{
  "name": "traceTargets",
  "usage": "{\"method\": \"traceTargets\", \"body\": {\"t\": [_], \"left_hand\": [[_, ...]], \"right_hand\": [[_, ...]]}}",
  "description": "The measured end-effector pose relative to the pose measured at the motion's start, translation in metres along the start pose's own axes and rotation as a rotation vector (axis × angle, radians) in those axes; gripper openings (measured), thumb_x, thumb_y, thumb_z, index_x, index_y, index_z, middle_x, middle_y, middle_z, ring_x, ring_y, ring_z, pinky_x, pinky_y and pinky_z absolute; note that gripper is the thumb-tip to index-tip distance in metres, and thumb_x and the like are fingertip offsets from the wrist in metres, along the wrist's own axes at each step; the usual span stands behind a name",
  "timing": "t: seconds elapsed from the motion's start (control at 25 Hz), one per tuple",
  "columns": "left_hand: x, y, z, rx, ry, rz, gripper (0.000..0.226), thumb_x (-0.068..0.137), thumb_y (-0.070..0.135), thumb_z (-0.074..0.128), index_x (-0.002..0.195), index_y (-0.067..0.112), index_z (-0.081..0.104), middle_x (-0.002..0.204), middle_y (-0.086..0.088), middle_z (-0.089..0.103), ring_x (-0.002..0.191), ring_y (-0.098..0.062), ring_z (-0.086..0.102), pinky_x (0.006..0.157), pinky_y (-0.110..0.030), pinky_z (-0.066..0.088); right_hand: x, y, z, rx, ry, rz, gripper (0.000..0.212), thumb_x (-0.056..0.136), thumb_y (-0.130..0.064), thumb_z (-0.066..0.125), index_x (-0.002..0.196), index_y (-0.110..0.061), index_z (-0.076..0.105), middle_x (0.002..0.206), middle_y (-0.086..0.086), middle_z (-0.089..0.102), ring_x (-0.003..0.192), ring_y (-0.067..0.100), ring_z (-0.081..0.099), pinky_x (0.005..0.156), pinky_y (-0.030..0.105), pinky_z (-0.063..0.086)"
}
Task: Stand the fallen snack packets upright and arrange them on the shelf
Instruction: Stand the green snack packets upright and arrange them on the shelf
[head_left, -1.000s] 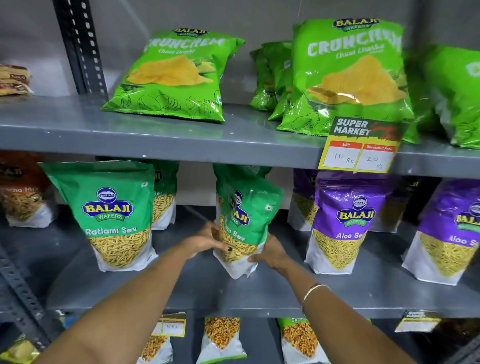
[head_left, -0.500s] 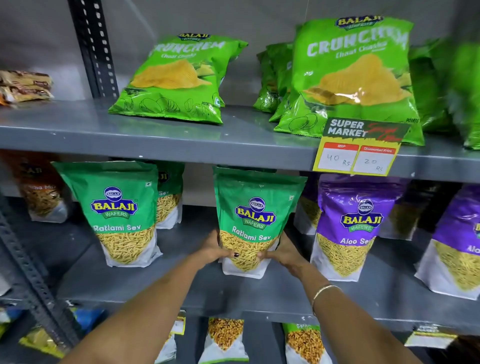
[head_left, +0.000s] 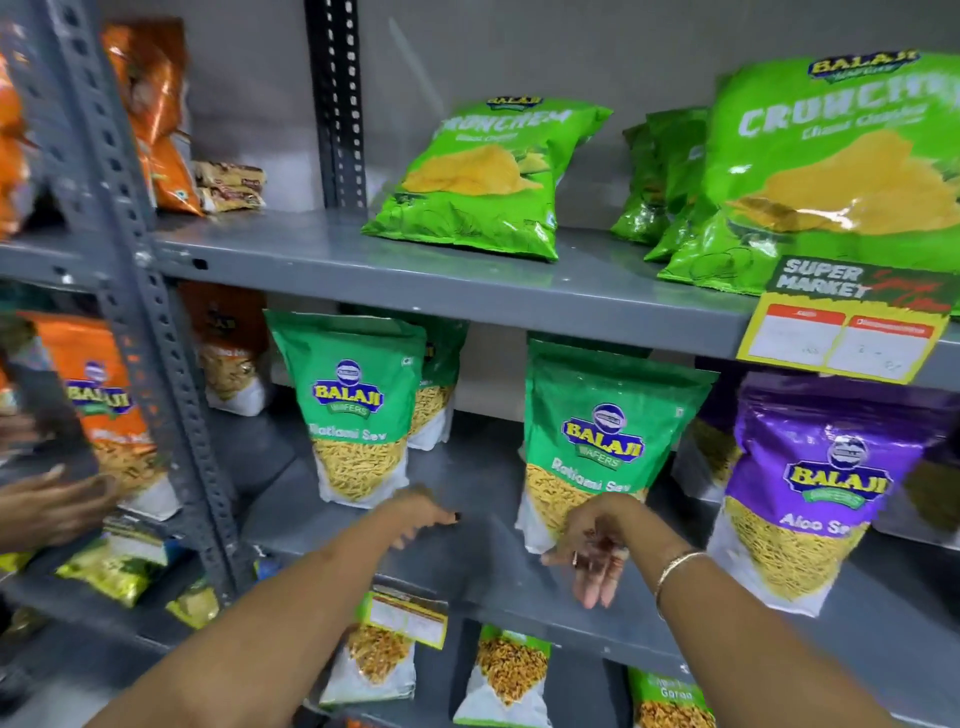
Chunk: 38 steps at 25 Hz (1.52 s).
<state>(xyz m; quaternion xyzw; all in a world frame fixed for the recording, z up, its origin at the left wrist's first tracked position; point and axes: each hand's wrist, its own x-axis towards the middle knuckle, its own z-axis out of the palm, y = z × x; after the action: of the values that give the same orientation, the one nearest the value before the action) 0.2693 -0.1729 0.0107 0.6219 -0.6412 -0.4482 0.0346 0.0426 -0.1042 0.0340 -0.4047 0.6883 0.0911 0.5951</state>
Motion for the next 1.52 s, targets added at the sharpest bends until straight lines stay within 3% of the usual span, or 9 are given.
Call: {"method": "traceTargets", "body": {"t": [0.08, 0.16, 0.2, 0.32, 0.44, 0.72, 0.84, 1.16, 1.52], "left_hand": [[0.003, -0.030, -0.039, -0.001, 0.038, -0.115, 0.038, 0.083, 0.042, 0.059, 0.078, 0.005, 0.051, 0.098, -0.014, 0.059, 0.095, -0.028, 0.057, 0.092, -0.035, 0.049], [0.009, -0.058, -0.075, -0.025, 0.132, -0.110, 0.042, 0.086, 0.031, 0.059, 0.110, -0.002, 0.055, 0.133, -0.017, 0.052, 0.122, -0.032, 0.052, 0.102, -0.037, 0.043], [0.013, -0.071, -0.090, -0.093, 0.185, -0.070, 0.053, 0.084, 0.026, 0.062, 0.126, -0.003, 0.047, 0.139, -0.017, 0.047, 0.126, -0.032, 0.048, 0.102, -0.038, 0.042], [0.042, -0.102, -0.127, -0.250, 0.305, 0.139, 0.074, 0.073, 0.007, 0.074, 0.134, -0.004, 0.034, 0.134, -0.014, 0.045, 0.126, -0.025, 0.045, 0.093, -0.031, 0.040], [0.060, -0.111, -0.147, -0.335, 0.151, 0.292, 0.064, 0.072, -0.008, 0.070, 0.128, 0.000, 0.038, 0.118, -0.002, 0.043, 0.110, -0.012, 0.041, 0.085, -0.021, 0.034], [0.062, -0.124, -0.145, -0.299, 0.077, 0.340, 0.050, 0.069, -0.002, 0.073, 0.112, 0.002, 0.049, 0.116, -0.012, 0.060, 0.110, -0.022, 0.056, 0.089, -0.028, 0.048], [0.035, -0.126, -0.142, -0.244, 0.044, 0.366, 0.051, 0.077, -0.007, 0.064, 0.124, -0.007, 0.044, 0.118, -0.008, 0.055, 0.109, -0.017, 0.051, 0.074, -0.012, 0.037], [0.005, -0.144, -0.140, -0.155, 0.083, 0.379, 0.052, 0.074, 0.004, 0.071, 0.122, 0.001, 0.051, 0.132, -0.016, 0.058, 0.121, -0.027, 0.053, 0.097, -0.028, 0.040], [-0.009, -0.145, -0.144, -0.101, 0.035, 0.391, 0.055, 0.075, 0.007, 0.071, 0.126, 0.005, 0.050, 0.135, -0.014, 0.055, 0.124, -0.027, 0.050, 0.102, -0.033, 0.038]], "right_hand": [[0.013, -0.043, 0.023, -0.055, 0.080, -0.058, 0.023, 0.089, -0.028, 0.055, 0.082, -0.006, 0.058, 0.048, 0.006, 0.068, 0.045, 0.017, 0.068, 0.052, 0.035, 0.060], [0.021, -0.087, 0.047, -0.011, 0.276, -0.210, 0.015, 0.086, -0.029, 0.059, 0.082, -0.015, 0.055, 0.060, 0.002, 0.065, 0.051, 0.015, 0.063, 0.078, 0.046, 0.053], [0.021, -0.107, 0.060, -0.010, 0.385, -0.294, 0.016, 0.085, -0.029, 0.061, 0.092, -0.017, 0.054, 0.079, 0.004, 0.063, 0.067, 0.018, 0.063, 0.073, 0.039, 0.054], [0.033, -0.161, 0.086, 0.138, 0.635, -0.493, 0.060, 0.083, -0.017, 0.064, 0.135, -0.008, 0.035, 0.137, 0.011, 0.045, 0.120, 0.024, 0.048, 0.078, 0.023, 0.047], [0.054, -0.192, 0.098, 0.481, 0.639, -0.647, 0.076, 0.076, -0.004, 0.072, 0.138, -0.004, 0.028, 0.143, 0.013, 0.042, 0.131, 0.026, 0.041, 0.096, 0.026, 0.044], [0.048, -0.202, 0.134, 0.638, 0.678, -0.752, 0.061, 0.078, 0.015, 0.060, 0.132, 0.001, 0.035, 0.113, 0.006, 0.050, 0.077, 0.000, 0.050, 0.041, -0.001, 0.041], [0.045, -0.195, 0.147, 0.594, 0.699, -0.689, 0.064, 0.078, 0.002, 0.067, 0.134, -0.004, 0.035, 0.119, 0.002, 0.051, 0.080, 0.005, 0.052, 0.044, 0.005, 0.045], [0.052, -0.180, 0.164, 0.498, 0.789, -0.632, 0.074, 0.069, -0.018, 0.079, 0.131, -0.011, 0.039, 0.133, 0.013, 0.057, 0.100, 0.017, 0.053, 0.046, 0.005, 0.044], [0.058, -0.178, 0.165, 0.486, 0.747, -0.601, 0.068, 0.069, -0.017, 0.079, 0.128, -0.008, 0.045, 0.113, 0.007, 0.061, 0.069, 0.000, 0.050, 0.035, -0.001, 0.037]]}}
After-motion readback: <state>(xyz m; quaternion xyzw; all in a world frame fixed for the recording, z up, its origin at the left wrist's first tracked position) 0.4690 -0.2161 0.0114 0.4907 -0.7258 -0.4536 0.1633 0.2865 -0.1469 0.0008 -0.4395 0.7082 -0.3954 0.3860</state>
